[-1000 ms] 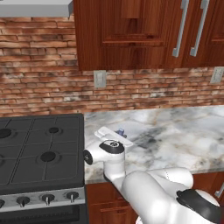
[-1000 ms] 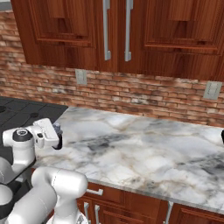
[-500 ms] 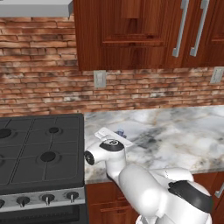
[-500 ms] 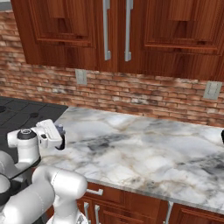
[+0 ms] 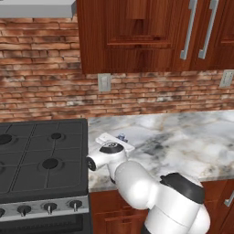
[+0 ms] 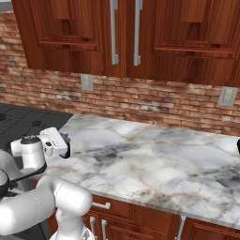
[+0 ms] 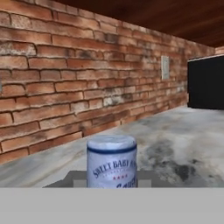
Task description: Take 2 condiments from the cabinet and move them on the counter near the stove.Make sure the condiments are lined up with each other, next to each other.
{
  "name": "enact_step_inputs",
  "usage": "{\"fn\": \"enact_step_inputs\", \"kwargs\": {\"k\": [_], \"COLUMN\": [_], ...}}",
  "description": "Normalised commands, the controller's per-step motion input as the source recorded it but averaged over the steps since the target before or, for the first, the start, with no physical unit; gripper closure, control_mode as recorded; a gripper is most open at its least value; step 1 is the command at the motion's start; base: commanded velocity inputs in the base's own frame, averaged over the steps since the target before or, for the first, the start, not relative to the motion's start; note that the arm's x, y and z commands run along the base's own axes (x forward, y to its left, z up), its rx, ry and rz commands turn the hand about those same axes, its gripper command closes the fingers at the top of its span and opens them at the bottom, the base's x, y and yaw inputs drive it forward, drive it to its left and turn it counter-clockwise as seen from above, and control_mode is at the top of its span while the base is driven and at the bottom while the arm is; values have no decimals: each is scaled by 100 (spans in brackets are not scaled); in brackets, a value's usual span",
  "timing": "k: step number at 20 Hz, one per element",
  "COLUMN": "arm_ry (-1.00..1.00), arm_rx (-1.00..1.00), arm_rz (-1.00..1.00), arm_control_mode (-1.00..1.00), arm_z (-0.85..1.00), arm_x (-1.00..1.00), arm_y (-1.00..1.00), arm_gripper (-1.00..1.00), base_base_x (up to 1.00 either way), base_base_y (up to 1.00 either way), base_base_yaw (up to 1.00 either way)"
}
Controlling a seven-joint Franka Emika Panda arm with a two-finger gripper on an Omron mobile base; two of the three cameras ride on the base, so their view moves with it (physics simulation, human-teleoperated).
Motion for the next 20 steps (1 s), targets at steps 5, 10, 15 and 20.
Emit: {"fn": "enact_step_inputs", "kwargs": {"k": [5, 10, 15, 20], "arm_ry": [0, 0, 0, -2], "arm_rx": [-5, -5, -5, -6], "arm_rz": [0, 0, 0, 0], "arm_control_mode": [-100, -100, -100, -100], "arm_z": [-18, -24, -27, -17], "arm_x": [25, 21, 13, -3], "arm_y": [19, 11, 8, 0], "arm_gripper": [100, 100, 100, -100], "base_base_x": [0, 0, 0, 0], "base_base_y": [0, 0, 0, 0], "base_base_yaw": [0, 0, 0, 0]}}
